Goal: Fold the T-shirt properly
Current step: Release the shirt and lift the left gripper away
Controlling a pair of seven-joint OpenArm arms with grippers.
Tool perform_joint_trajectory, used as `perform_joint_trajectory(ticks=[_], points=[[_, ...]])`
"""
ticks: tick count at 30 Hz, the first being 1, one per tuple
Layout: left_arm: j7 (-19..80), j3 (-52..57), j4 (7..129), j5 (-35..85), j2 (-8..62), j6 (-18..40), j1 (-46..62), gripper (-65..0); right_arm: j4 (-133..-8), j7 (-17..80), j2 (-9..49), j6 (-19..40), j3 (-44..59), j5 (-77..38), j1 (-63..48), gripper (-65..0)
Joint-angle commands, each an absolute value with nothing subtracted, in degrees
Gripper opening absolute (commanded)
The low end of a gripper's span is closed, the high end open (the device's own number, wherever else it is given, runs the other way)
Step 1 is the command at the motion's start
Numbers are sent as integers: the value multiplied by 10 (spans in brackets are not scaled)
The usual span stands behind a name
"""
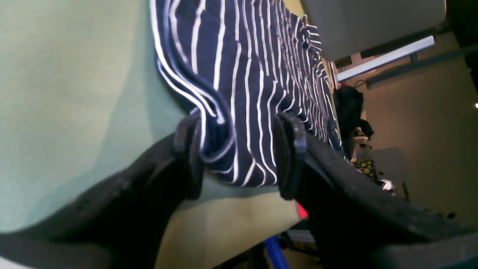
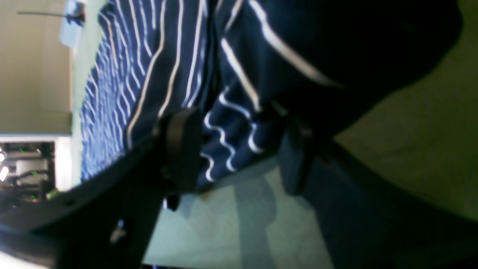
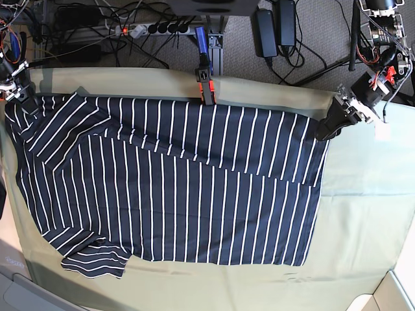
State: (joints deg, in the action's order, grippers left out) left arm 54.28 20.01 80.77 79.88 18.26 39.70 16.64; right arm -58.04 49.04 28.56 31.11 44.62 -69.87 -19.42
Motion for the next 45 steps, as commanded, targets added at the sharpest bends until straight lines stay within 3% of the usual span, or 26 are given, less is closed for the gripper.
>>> perform_joint_trajectory(ticks=[1, 23, 32, 39, 45], points=[[538, 203, 825, 811, 190, 400, 164, -331, -583, 500, 293, 320, 446, -638, -204, -283], [568, 206, 988, 781, 191, 400, 197, -332, -764, 524, 293, 319, 466, -630, -271, -283], [541, 284, 1004, 781, 193, 400, 198, -332, -877, 504, 306, 319, 515, -625, -288, -283], [538, 295, 1004, 746, 214, 400, 161, -332, -879, 466, 372, 317, 511, -557, -171, -283], [538, 294, 1004, 745, 232, 400, 159, -332, -759, 429, 429, 298, 432, -500, -12, -283]])
